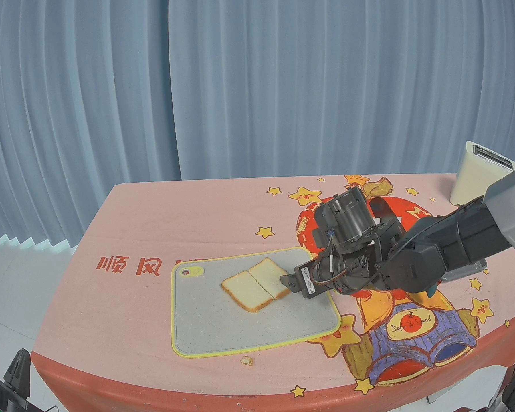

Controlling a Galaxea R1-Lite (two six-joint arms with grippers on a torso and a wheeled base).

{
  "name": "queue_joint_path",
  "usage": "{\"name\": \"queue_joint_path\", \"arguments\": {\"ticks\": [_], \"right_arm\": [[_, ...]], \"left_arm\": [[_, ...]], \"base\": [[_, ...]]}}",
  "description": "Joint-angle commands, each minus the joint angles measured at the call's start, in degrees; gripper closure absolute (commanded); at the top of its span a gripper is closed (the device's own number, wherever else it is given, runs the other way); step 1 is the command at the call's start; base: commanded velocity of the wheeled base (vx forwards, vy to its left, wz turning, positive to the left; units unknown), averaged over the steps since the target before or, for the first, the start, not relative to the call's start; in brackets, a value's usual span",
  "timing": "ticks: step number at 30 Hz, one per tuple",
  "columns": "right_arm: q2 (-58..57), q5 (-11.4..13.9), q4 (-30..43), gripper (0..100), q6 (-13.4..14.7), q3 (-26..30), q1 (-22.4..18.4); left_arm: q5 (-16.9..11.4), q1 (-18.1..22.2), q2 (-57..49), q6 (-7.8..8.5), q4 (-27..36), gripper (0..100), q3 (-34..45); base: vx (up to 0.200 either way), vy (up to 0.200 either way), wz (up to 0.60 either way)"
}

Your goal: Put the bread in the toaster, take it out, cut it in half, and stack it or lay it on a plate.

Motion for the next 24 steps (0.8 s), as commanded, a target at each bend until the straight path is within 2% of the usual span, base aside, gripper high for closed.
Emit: {"name": "queue_joint_path", "arguments": {"ticks": [1,24], "right_arm": [[0.40,-0.12,0.35,100,0.03,0.20,0.30],[-5.40,-0.21,0.97,100,1.09,2.22,0.12]], "left_arm": [[0.02,0.04,-0.93,-0.02,-0.02,100,1.01],[0.02,0.04,-0.93,-0.02,-0.02,100,1.01]], "base": [[0.000,0.000,0.00],[0.000,0.000,0.00]]}}
